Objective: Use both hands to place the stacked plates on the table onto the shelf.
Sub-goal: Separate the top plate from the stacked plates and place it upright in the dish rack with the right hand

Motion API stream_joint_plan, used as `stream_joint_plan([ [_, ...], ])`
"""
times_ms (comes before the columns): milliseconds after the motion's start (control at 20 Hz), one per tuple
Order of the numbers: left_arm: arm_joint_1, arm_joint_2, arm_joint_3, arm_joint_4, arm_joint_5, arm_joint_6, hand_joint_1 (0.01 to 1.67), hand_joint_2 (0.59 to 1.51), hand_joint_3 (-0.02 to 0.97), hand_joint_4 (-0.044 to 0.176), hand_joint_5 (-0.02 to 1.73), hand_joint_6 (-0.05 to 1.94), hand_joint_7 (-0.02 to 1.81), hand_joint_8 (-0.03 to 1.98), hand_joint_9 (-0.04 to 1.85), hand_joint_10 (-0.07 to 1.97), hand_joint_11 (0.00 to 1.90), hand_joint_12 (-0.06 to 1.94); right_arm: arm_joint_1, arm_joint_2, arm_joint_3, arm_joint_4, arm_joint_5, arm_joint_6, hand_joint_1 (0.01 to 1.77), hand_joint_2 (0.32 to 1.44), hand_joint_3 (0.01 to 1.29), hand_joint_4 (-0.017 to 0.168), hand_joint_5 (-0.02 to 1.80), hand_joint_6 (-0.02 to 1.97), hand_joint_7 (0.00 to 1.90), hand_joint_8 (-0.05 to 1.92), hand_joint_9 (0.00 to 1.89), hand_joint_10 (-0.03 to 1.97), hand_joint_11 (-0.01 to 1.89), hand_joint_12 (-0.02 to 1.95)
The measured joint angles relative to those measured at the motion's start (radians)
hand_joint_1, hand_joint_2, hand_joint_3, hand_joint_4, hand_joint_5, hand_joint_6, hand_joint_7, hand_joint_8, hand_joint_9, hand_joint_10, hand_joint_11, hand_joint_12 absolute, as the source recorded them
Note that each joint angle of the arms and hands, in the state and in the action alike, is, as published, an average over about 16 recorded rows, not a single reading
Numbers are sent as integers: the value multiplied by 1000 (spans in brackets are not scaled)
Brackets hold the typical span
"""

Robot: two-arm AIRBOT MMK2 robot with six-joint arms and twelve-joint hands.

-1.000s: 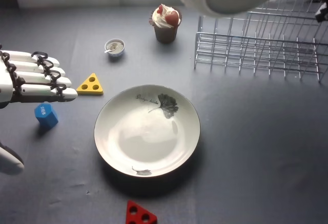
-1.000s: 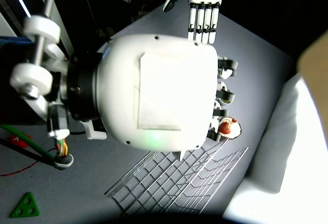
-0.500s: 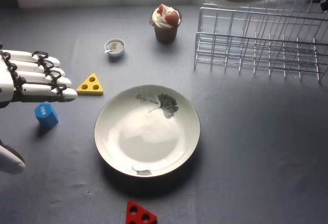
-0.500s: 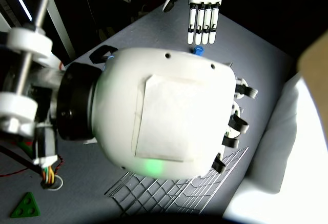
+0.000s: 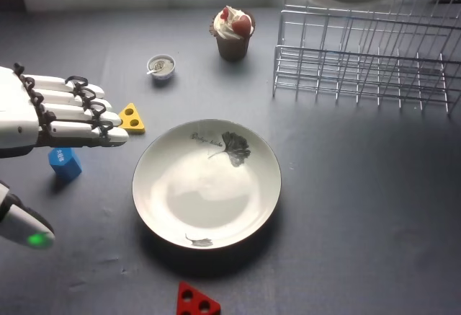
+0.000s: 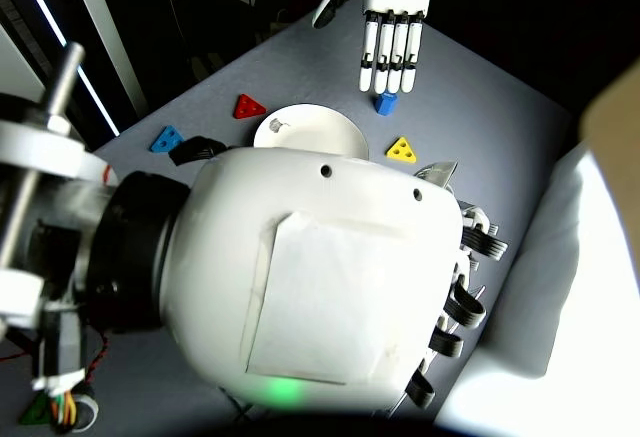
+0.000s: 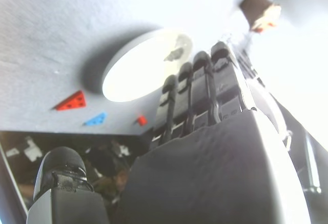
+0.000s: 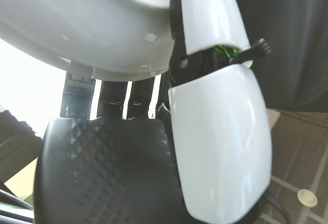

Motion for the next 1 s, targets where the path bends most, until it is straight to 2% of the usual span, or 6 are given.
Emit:
stream_joint_plan([
  [600,17,-38,9,-28,-48,0,107,947,3,6,68,12,107,11,105,5,85,19,-34,-2,39,24,-5,-23,1486,952,13,-8,867,1035,1002,721,1071,798,973,1372],
  [1000,32,-66,14,-15,-78,0,89,939,4,4,89,11,136,12,146,5,125,33,-53,-7,60,44,-19,-26,1486,958,13,-8,861,1052,1001,716,1062,811,964,1385],
])
